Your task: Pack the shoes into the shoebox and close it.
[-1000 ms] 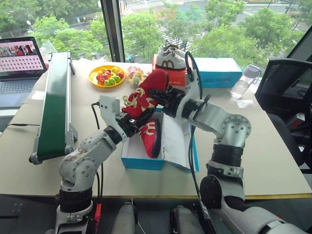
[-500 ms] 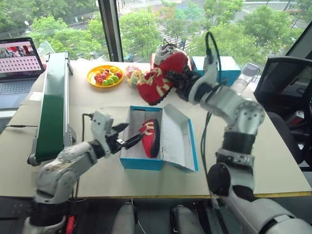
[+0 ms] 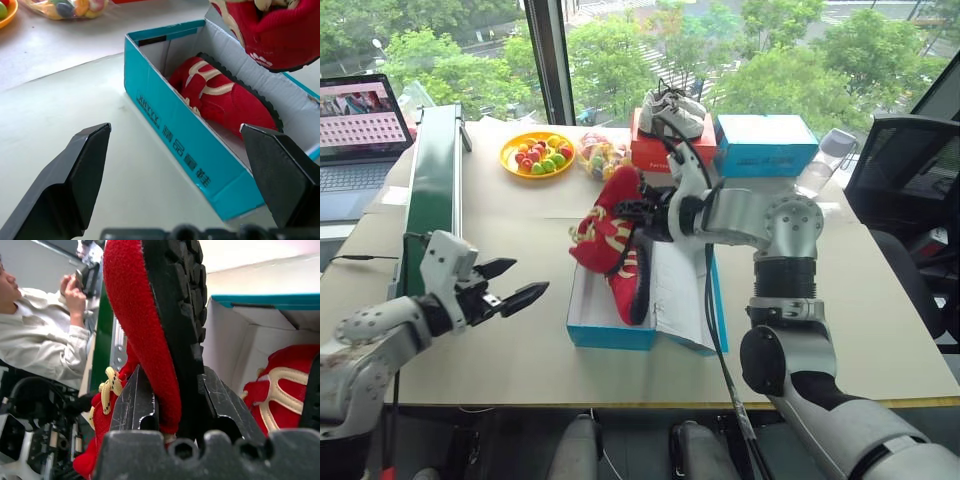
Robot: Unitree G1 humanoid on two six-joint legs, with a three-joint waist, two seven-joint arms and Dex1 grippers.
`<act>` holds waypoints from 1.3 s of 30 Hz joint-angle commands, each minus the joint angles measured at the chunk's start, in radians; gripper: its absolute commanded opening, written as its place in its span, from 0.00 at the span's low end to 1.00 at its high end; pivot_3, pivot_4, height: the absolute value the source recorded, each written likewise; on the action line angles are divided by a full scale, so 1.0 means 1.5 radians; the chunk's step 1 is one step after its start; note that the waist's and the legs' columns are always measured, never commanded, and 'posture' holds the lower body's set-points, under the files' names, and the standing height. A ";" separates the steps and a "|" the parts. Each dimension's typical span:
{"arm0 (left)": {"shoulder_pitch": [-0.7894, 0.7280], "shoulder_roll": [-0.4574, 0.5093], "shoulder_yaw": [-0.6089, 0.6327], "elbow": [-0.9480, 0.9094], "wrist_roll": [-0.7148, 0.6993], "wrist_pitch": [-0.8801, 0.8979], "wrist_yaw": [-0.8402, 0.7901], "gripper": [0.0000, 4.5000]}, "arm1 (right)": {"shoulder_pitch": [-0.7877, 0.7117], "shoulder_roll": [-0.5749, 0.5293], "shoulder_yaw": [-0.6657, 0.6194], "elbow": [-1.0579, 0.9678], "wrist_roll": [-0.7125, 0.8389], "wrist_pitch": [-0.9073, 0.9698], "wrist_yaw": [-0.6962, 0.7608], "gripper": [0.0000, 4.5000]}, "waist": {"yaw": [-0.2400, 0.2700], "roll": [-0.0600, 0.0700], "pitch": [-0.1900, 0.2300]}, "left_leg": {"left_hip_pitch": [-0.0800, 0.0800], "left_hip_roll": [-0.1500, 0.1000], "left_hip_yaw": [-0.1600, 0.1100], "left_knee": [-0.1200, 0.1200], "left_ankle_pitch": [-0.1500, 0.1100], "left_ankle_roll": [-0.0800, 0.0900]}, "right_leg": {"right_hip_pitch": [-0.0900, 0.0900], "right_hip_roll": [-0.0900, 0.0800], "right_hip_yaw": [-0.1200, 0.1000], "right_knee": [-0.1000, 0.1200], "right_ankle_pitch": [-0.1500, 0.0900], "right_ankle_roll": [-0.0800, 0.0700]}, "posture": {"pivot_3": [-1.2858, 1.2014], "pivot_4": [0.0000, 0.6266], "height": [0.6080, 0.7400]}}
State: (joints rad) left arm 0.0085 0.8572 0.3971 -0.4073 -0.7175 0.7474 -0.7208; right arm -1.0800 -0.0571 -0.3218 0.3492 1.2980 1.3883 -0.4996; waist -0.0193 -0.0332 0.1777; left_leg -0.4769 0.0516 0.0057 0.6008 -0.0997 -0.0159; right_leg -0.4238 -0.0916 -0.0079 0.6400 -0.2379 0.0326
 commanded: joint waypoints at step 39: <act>0.038 0.075 0.006 -0.069 -0.015 0.013 -0.104 1.00 | -0.055 0.126 0.194 0.276 -0.491 -0.156 0.359 0.84 | -0.014 0.003 -0.013 | 0.016 0.006 0.003 -0.009 -0.005 -0.008 | 0.003 0.001 -0.003 0.000 -0.005 -0.010 | 0.52 0.24 0.93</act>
State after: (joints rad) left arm 0.0731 0.9707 0.3914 -0.4977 -0.7398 0.7852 -0.8701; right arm -1.1351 0.1182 -0.0049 0.7795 0.5836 1.1417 0.0543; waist -0.0401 -0.0290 0.1587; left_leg -0.4552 0.0636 0.0118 0.5878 -0.1071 -0.0276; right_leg -0.4207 -0.0910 -0.0134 0.6398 -0.2454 0.0177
